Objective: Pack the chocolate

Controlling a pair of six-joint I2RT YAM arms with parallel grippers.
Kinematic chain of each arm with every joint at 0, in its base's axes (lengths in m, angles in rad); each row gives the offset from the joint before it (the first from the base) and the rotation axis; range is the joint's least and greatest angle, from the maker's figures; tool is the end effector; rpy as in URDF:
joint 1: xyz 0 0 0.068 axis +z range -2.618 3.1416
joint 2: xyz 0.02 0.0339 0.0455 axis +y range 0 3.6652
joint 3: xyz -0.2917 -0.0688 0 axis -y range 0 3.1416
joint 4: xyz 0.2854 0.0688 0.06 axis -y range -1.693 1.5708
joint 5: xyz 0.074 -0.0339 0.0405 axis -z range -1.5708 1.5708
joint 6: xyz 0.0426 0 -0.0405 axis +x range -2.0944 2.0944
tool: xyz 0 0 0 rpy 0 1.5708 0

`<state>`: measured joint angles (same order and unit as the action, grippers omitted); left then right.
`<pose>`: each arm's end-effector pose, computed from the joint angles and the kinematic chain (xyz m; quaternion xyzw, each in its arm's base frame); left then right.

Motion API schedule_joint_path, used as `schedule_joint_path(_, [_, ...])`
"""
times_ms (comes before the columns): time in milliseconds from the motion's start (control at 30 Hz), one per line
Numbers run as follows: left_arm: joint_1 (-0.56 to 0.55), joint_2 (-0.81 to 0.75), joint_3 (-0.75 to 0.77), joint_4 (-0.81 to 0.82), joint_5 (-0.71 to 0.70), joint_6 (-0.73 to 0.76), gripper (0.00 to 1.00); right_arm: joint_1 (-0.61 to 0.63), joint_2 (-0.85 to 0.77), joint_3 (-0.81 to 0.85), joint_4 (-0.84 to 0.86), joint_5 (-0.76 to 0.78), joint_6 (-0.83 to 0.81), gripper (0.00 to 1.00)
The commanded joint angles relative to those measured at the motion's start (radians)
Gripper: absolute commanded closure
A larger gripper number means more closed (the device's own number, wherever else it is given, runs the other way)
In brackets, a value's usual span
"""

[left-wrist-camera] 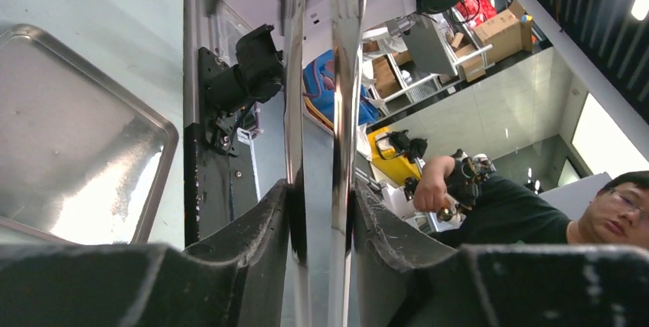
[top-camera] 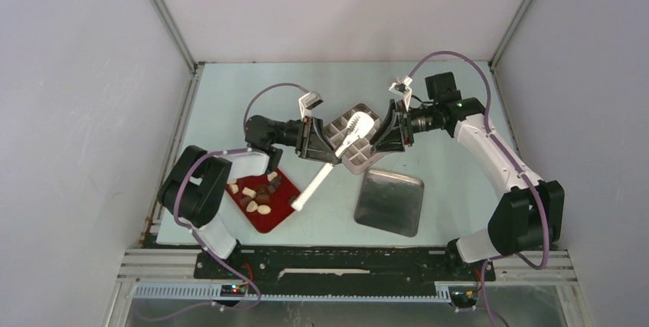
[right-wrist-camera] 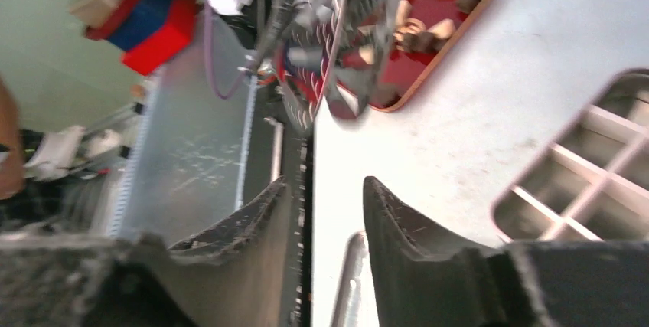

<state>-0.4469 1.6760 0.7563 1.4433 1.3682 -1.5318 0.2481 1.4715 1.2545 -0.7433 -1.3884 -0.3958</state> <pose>0.2911 -0.1858 0.2542 0.2687 0.6144 -0.7344 0.1046 0.3092 0.1215 0.3339 -0.4143 0.6345 0.5915 0.2754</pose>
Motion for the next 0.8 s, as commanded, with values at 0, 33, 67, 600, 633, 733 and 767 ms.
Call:
schedule_joint_path(0, [-0.007, 0.0, 0.07, 0.146, 0.025, -0.037, 0.78, -0.033, -0.072, -0.003, 0.045, 0.193, -0.018, 0.52])
schedule_joint_path(33, [-0.007, 0.009, 0.081, 0.146, 0.027, -0.044, 0.78, -0.045, -0.087, -0.003, 0.041, 0.219, -0.029, 0.49])
schedule_joint_path(67, [-0.006, 0.02, 0.095, 0.146, 0.029, -0.053, 0.79, -0.06, -0.107, -0.002, 0.039, 0.247, -0.037, 0.47])
schedule_joint_path(600, [-0.005, 0.318, 0.501, 0.144, 0.002, -0.195, 0.9, -0.133, -0.207, -0.001, 0.059, 0.482, -0.005, 0.43])
schedule_joint_path(633, [-0.003, 0.345, 0.562, 0.144, 0.0, -0.225, 0.91, -0.133, -0.207, 0.001, 0.079, 0.502, 0.016, 0.43])
schedule_joint_path(733, [0.015, 0.415, 0.738, 0.098, -0.046, -0.305, 0.92, -0.133, -0.201, 0.017, 0.11, 0.534, 0.074, 0.43])
schedule_joint_path(767, [0.025, 0.427, 0.787, 0.045, -0.065, -0.295, 0.92, -0.134, -0.201, 0.022, 0.119, 0.539, 0.093, 0.43])
